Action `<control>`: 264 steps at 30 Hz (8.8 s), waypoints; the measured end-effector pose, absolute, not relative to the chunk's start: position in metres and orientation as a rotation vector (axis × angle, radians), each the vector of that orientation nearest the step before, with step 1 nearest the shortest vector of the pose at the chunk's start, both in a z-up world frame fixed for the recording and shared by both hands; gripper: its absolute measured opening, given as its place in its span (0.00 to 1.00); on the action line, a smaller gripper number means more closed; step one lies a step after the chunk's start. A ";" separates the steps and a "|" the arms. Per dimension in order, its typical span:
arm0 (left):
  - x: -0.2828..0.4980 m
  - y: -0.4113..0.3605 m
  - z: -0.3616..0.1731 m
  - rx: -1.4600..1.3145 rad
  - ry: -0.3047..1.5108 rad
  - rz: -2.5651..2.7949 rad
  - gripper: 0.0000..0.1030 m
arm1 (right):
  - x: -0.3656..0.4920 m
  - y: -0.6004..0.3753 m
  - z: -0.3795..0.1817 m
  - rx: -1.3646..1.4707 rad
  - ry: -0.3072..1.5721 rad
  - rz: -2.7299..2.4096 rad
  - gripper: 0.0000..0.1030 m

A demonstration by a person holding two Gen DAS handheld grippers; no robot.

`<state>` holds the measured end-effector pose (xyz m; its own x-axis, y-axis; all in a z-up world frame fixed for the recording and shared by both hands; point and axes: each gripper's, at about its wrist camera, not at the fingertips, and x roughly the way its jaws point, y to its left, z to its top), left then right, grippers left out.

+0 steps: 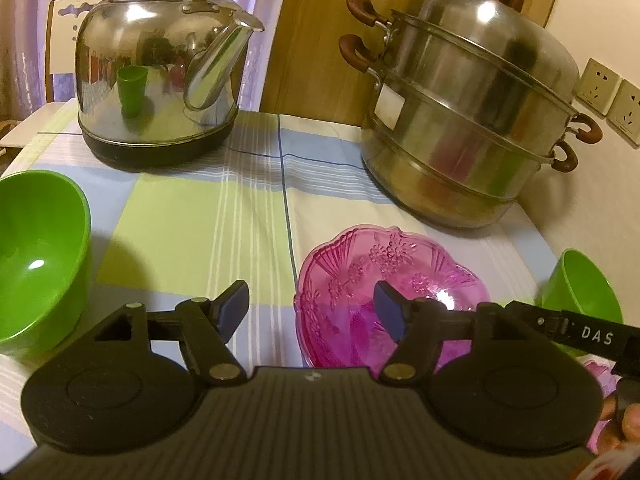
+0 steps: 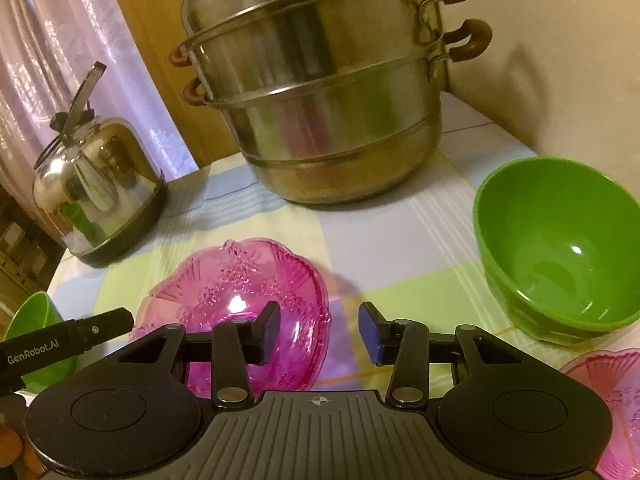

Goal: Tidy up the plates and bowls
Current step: 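Lower the pink bowl onto the cloth and open both grippers, then move both grippers to the pink glass dish beside the orange bowl, then close both grippers on the pink dish rim, then carry the pink dish with both grippers over the placed pink bowl, then lower the pink dish into the pink bowl and open both grippers, then move both grippers from the pink stack to the orange bowl by the wall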

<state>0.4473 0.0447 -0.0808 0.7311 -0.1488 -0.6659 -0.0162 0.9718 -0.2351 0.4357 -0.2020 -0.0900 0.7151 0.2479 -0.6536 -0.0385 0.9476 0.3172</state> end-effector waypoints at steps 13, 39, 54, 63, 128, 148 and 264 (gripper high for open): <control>0.415 0.020 -0.053 -0.139 0.723 -0.124 0.85 | 0.399 -0.218 -0.065 0.295 0.729 0.071 0.48; 0.304 -0.060 -0.023 -0.028 0.628 -0.421 0.87 | 0.216 -0.268 -0.055 0.401 0.614 -0.164 0.49; 0.315 -0.092 -0.055 0.004 0.772 -0.586 0.86 | 0.185 -0.274 -0.080 0.493 0.644 -0.271 0.49; 0.333 -0.113 -0.072 0.002 0.799 -0.634 0.77 | 0.188 -0.282 -0.098 0.566 0.649 -0.383 0.49; 0.296 -0.040 -0.063 -0.181 0.894 -0.419 0.12 | 0.182 -0.257 -0.077 0.678 0.648 -0.178 0.14; 0.300 0.010 -0.053 -0.267 0.846 -0.342 0.12 | 0.204 -0.217 -0.058 0.594 0.628 -0.070 0.14; 0.425 0.047 -0.079 -0.305 0.795 -0.081 0.24 | 0.398 -0.207 -0.073 0.527 0.763 0.131 0.57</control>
